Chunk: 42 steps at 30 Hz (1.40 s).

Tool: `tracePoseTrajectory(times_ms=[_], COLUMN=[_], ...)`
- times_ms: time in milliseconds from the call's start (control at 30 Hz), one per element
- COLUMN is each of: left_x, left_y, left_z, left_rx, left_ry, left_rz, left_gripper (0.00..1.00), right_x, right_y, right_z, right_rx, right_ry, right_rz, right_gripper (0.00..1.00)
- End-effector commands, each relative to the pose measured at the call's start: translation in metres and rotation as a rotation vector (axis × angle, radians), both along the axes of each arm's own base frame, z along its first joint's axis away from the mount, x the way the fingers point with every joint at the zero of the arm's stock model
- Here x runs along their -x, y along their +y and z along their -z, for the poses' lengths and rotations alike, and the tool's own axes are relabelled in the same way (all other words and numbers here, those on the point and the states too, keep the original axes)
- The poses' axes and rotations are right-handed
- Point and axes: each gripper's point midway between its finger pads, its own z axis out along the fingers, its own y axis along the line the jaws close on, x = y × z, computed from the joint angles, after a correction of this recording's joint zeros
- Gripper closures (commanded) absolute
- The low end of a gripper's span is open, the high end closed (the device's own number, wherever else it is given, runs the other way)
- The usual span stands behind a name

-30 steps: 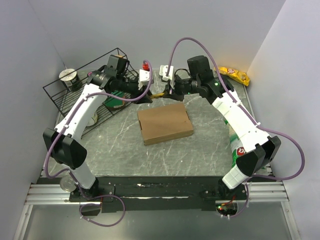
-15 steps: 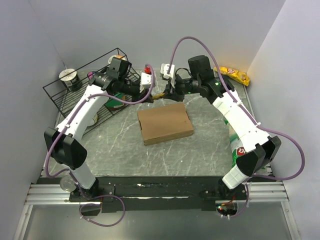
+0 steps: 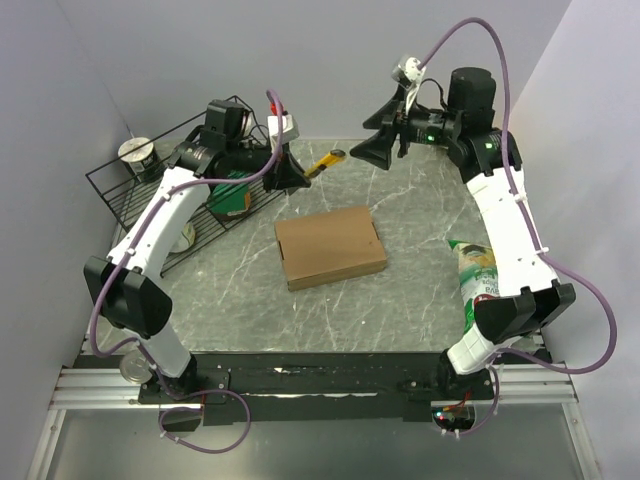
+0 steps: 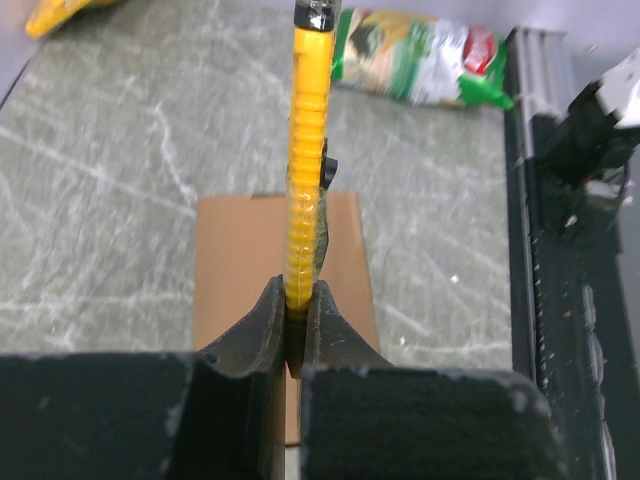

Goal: Unpack the express box

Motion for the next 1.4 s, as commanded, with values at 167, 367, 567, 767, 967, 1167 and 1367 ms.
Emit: tracePoseTrajectory(times_ms=[167,367,567,767,967,1167,1367], left_x=[0.018,0.014,0.007,0.008,0.009,0.009,0.01], left_y=[-0.009,-0.011,-0.017,-0.022,-0.024,-0.023,-0.023], left_z=[-0.041,-0.049,-0.042,-0.038,-0.035,-0.036,-0.037], left_rx=[0.114,0.128,0.112,0.101,0.094,0.092,0.092], left_ry=[0.017,-0.003,0.041,0.039,0.056,0.048,0.036], left_rz=[0.09,0.095,0.119,0.122,0.128,0.125,0.125], left_gripper=[0.99,0.99,0.99,0.99,0.99,0.99,0.99], right_x=[0.048,0.031,0.032,0.031,0.03,0.035,0.034], right_y=[0.035,0.042,0.053,0.063,0.073,0.079,0.08], right_z=[-0.002,0.006,0.014,0.017,0.019,0.03,0.036], right_rx=[-0.123,-0.107,-0.093,-0.084,-0.074,-0.043,-0.03], right_ry=[0.11,0.093,0.108,0.103,0.09,0.085,0.095], right_rz=[-0.344,-0.296,-0.336,-0.338,-0.35,-0.373,-0.359], right_gripper=[0.23,0.29,0.39,0.41,0.45,0.51,0.53])
